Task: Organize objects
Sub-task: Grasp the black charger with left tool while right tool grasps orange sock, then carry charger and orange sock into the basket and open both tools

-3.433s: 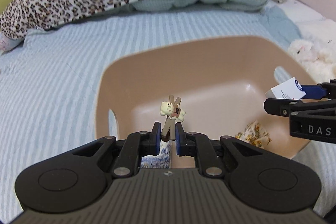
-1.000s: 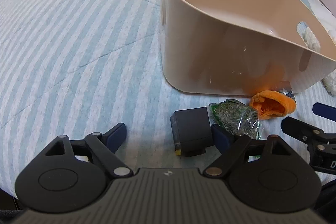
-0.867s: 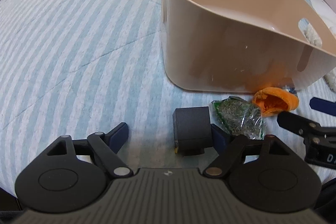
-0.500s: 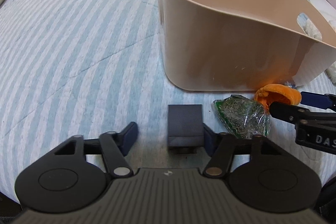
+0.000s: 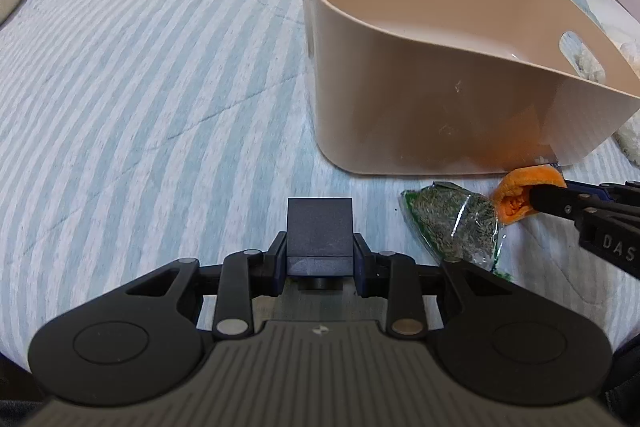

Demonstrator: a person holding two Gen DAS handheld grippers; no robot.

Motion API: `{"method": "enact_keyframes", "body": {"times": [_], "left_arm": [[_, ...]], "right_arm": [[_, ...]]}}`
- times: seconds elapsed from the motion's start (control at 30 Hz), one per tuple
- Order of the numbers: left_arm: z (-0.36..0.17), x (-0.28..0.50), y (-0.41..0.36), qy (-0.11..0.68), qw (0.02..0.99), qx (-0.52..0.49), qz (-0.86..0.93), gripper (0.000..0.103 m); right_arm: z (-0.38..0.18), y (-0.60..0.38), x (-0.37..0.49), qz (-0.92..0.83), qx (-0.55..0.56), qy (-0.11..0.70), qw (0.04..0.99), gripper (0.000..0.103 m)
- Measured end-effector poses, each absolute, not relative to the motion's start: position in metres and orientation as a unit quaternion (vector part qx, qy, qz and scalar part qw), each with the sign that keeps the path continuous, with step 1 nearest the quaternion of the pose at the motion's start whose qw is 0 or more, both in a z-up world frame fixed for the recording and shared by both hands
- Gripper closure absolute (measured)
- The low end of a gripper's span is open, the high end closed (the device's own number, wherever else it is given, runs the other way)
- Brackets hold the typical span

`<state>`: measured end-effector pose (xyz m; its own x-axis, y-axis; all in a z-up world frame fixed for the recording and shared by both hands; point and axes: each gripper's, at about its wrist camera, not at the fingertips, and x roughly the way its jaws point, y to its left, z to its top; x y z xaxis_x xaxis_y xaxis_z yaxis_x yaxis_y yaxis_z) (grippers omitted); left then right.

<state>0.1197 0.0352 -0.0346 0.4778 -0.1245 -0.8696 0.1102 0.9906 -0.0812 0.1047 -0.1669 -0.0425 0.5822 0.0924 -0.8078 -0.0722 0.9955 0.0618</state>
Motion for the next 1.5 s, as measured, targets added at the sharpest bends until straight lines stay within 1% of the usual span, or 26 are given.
{"method": "enact_keyframes", "body": {"times": [0.4,0.9,1.17,1.5], "left_arm": [[-0.014,0.105,0.043,0.488,0.869,-0.014,-0.074,0.07],[0.047,0.093,0.033,0.418,0.902,-0.016,-0.107,0.07],[0.075,0.112,0.014,0.379,0.917,-0.002,-0.121,0.07],[0.076,0.159,-0.005,0.36,0.927,0.015,-0.102,0.07]], "right_arm": [[-0.016,-0.176,0.084,0.049,0.026,0.431,0.901,0.09],[0.034,-0.204,0.07,0.042,0.057,0.365,0.928,0.09],[0.062,-0.223,0.087,0.03,0.071,0.327,0.942,0.09],[0.063,-0.241,0.126,0.006,0.082,0.318,0.944,0.09]]}}
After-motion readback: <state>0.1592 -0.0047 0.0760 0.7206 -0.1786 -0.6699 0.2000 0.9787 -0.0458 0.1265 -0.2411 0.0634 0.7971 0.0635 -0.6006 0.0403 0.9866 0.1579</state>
